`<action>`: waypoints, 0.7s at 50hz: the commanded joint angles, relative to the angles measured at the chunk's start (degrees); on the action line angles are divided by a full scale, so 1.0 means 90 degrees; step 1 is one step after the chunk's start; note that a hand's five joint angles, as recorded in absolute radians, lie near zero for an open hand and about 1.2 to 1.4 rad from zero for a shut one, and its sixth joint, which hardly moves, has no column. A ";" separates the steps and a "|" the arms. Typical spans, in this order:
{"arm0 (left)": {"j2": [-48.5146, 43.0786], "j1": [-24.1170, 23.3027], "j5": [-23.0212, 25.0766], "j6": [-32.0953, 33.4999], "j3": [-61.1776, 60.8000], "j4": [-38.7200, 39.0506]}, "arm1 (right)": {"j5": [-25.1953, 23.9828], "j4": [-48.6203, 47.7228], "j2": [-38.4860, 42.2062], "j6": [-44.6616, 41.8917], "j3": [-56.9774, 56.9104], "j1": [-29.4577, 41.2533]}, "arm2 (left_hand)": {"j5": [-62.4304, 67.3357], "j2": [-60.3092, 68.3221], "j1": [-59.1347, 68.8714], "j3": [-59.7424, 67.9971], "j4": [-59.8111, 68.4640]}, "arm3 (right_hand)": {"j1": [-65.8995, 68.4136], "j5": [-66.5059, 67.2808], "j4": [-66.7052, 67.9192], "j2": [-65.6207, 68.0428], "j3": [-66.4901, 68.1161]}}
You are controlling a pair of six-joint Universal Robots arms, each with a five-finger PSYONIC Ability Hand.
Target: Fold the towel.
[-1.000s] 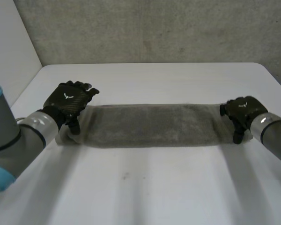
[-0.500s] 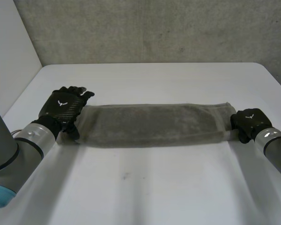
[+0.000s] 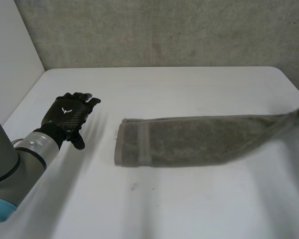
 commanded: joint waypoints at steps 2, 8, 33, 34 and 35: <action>0.0008 -0.0005 -0.0012 0.0000 -0.0013 0.0000 | -0.0012 0.0059 -0.0012 0.0839 -0.1026 0.2264 | -0.0165 0.0059 0.0026 0.0048 0.0044 | 0.0058 0.1198 0.1146 0.1187 0.1146; -0.0002 -0.0005 -0.0022 0.0000 -0.0023 0.0010 | -0.0061 0.0030 0.0700 0.0780 -0.1534 0.4393 | -0.0165 0.0059 0.0026 0.0048 0.0044 | 0.0058 0.1198 0.1146 0.1187 0.1146; -0.0021 -0.0073 -0.0012 0.0000 0.0026 0.0029 | 0.0359 0.0342 0.0300 0.1034 -0.0333 0.4354 | -0.0165 0.0059 0.0026 0.0048 0.0044 | -0.7719 -0.6580 -0.6632 -0.6591 -0.6631; -0.0012 -0.0102 -0.0003 0.0000 0.0055 0.0029 | 0.0340 0.0342 0.0136 0.1237 -0.0062 0.4170 | -0.0165 0.0059 0.0026 0.0048 0.0044 | -0.7719 -0.6580 -0.6632 -0.6591 -0.6631; -0.0011 -0.0102 -0.0003 0.0000 0.0055 0.0029 | 0.0340 0.0342 0.0134 0.1239 -0.0059 0.4168 | -0.0165 0.0059 0.0026 0.0048 0.0044 | -0.7719 -0.6580 -0.6632 -0.6591 -0.6631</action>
